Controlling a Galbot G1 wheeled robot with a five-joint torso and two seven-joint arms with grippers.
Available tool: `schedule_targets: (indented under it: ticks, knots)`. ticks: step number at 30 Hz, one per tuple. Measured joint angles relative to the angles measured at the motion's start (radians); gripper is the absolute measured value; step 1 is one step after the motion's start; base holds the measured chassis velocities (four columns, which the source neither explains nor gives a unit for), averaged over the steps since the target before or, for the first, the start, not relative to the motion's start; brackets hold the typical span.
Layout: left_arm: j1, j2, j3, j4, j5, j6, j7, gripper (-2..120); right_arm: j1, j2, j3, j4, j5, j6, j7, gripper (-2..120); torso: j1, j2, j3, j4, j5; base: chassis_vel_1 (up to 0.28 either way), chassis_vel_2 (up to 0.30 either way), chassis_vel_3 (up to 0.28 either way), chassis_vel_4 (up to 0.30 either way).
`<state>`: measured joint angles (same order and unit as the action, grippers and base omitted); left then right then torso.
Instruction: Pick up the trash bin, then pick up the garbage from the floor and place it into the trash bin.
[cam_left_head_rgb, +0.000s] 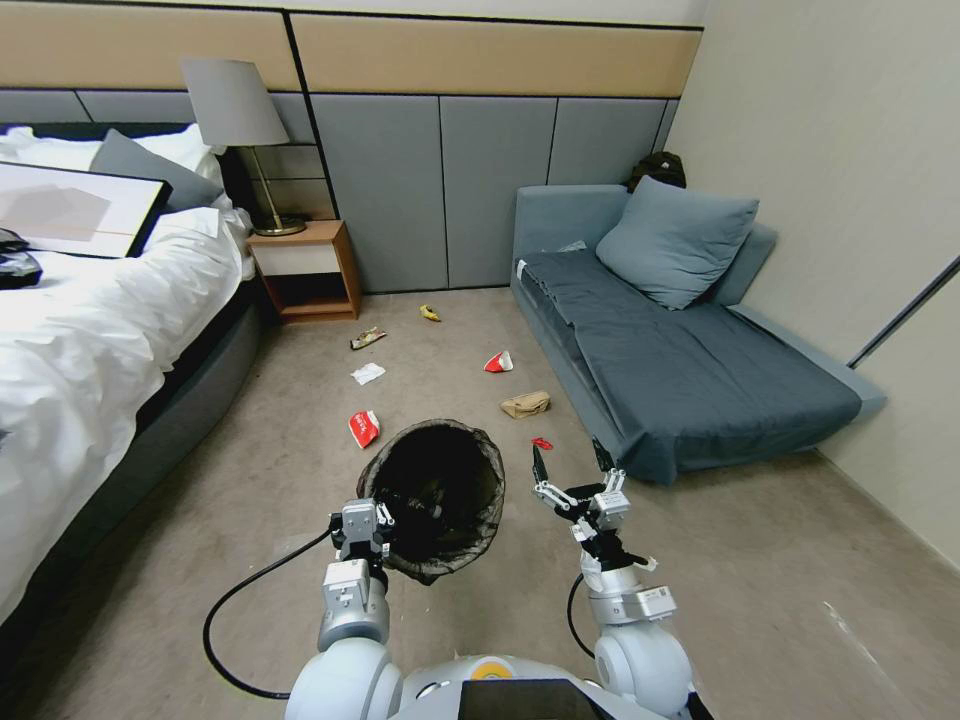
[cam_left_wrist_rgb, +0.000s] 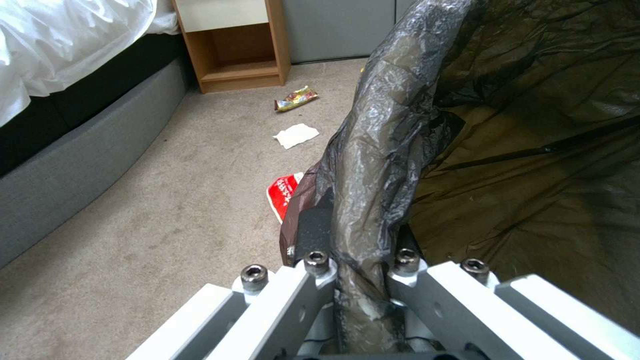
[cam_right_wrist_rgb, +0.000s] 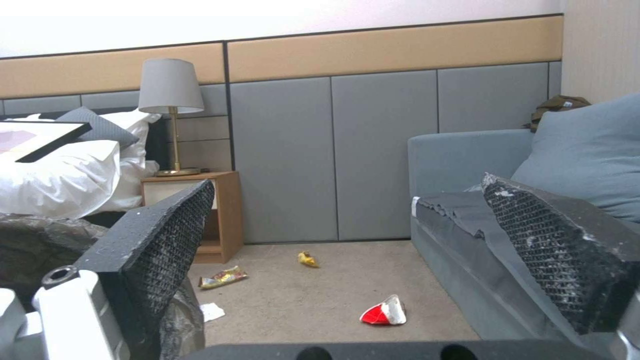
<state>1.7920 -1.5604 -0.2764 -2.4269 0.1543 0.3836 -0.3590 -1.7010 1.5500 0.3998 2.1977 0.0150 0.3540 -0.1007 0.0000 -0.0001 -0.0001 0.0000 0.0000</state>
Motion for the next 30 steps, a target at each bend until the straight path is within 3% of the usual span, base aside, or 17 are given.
schedule_targets:
  ticks: [20,30]
  knots:
    - [-0.005,-0.006,-0.006,0.008,0.001,-0.001,-0.002,0,-0.004,0.006,0.008,-0.023,-0.005,0.005,-0.001,100,0.0,0.0,0.0,0.0,-0.0001,-0.007,0.005,0.003,-0.007]
    - [-0.009,-0.005,-0.006,0.014,0.005,-0.002,-0.006,0,-0.005,0.005,0.007,-0.025,-0.011,0.005,-0.006,100,0.0,0.0,0.0,0.0001,-0.0001,-0.144,0.152,0.147,-0.142]
